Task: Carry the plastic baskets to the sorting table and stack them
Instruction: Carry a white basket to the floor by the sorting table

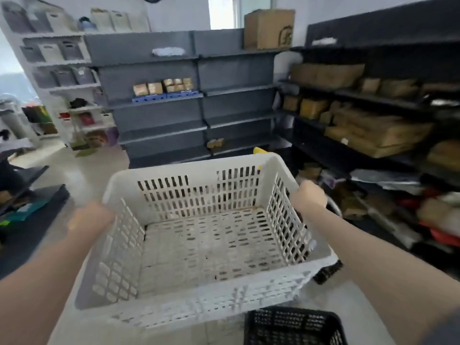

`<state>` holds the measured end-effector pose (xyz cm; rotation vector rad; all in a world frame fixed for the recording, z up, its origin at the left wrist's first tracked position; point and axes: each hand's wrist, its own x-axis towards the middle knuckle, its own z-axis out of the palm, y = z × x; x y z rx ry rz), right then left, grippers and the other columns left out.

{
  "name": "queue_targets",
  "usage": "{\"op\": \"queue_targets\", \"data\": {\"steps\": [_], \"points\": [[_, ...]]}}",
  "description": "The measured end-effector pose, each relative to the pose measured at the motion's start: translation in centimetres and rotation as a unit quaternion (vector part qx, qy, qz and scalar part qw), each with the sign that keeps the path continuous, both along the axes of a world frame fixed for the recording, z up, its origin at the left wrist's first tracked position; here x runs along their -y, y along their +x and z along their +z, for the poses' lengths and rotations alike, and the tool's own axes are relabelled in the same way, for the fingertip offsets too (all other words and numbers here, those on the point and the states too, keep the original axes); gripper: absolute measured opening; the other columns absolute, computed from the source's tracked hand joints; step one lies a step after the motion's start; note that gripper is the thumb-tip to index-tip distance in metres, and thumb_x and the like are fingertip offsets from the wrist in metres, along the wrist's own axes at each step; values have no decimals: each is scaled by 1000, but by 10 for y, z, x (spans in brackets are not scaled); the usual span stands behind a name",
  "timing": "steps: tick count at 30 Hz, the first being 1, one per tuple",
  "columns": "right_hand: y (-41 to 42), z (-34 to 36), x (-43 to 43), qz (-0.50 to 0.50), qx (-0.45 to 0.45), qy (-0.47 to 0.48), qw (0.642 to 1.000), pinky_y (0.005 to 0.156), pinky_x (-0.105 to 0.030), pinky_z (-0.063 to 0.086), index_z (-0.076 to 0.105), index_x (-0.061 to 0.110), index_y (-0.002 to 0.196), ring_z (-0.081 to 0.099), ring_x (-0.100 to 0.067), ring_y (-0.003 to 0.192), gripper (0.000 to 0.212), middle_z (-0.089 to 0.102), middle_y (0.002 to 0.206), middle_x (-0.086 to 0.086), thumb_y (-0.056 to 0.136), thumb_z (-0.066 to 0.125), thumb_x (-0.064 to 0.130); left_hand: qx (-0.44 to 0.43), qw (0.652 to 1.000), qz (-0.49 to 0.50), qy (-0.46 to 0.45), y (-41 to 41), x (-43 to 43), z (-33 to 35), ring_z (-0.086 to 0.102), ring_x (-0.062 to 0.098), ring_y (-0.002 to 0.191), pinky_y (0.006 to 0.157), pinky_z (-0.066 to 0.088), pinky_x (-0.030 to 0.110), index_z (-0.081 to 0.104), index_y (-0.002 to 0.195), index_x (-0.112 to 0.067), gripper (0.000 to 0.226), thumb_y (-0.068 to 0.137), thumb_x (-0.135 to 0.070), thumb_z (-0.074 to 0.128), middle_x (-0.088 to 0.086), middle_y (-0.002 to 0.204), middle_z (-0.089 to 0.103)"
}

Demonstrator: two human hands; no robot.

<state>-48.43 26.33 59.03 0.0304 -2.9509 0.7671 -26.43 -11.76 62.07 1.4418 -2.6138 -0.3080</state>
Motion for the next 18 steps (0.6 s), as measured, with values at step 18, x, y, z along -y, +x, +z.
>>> {"op": "queue_targets", "data": {"steps": [18], "points": [[49,45,-505,-406,-24,14,913,62,-31,43,51,11,86,58,-30,74,11,52,69,-4,85,56,21,-9,939,-337,62,-276,-473,55,60,40,99,85,49,44,61,103,7,24,89,-9,50,28,99,61]]}}
